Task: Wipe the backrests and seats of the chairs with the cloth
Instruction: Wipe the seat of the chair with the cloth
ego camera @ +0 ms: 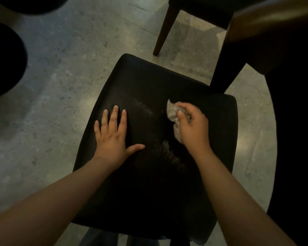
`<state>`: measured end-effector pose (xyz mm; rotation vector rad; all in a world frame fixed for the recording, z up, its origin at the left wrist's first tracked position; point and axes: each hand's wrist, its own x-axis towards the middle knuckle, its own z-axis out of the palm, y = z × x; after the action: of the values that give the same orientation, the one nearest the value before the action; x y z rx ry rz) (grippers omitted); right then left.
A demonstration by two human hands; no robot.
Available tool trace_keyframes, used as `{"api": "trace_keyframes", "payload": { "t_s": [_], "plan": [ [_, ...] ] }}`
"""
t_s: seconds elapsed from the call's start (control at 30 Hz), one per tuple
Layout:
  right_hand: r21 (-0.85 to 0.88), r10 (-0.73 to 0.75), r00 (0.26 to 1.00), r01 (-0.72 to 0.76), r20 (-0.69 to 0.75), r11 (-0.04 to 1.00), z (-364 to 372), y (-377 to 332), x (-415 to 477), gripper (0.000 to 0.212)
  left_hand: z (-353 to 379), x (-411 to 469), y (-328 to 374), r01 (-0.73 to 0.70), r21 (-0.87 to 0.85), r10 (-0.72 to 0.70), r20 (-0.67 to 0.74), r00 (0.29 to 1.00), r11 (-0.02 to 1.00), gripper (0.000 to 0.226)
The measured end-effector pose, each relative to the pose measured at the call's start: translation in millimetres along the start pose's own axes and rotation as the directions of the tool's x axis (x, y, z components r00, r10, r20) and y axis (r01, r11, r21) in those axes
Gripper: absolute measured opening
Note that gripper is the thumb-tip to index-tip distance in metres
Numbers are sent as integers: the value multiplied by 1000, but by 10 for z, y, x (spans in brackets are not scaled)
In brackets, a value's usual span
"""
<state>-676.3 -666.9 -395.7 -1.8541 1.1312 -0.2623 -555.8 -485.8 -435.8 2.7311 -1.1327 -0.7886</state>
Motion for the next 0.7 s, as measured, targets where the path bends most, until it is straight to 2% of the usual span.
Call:
{"api": "trace_keyframes", "payload": {
  "t_s": [0.13,0.27,0.33,0.43,0.47,0.53,0.6,0.7],
  "plan": [
    [-80,41,999,-44,-33,996,50,-65,382,28,-99,-52,-95,-41,-76,41,-4,999,996,122],
    [-123,98,994,-104,-56,987,349,-52,186,28,-110,-121,-234,-43,46,42,20,999,998,125],
    [-135,100,993,-90,71,987,454,-36,-66,28,-91,-140,-311,4,66,-8,49,999,998,131],
    [-68,105,949,-89,297,994,434,-16,-281,25,-50,-163,-388,105,47,-109,95,990,993,140],
    [-39,102,951,-94,291,995,387,-45,-263,25,-31,-166,-401,129,31,-131,107,986,991,141],
    [-4,74,983,-75,166,997,281,-131,-98,27,0,-157,-420,145,2,-144,122,982,989,140],
    [-44,26,999,-25,35,999,200,-218,179,27,10,-148,-425,141,-9,-139,135,981,990,138],
    [-85,63,997,-66,-31,994,231,-222,491,27,31,-135,-437,141,-19,-137,134,981,990,140]
  ]
}}
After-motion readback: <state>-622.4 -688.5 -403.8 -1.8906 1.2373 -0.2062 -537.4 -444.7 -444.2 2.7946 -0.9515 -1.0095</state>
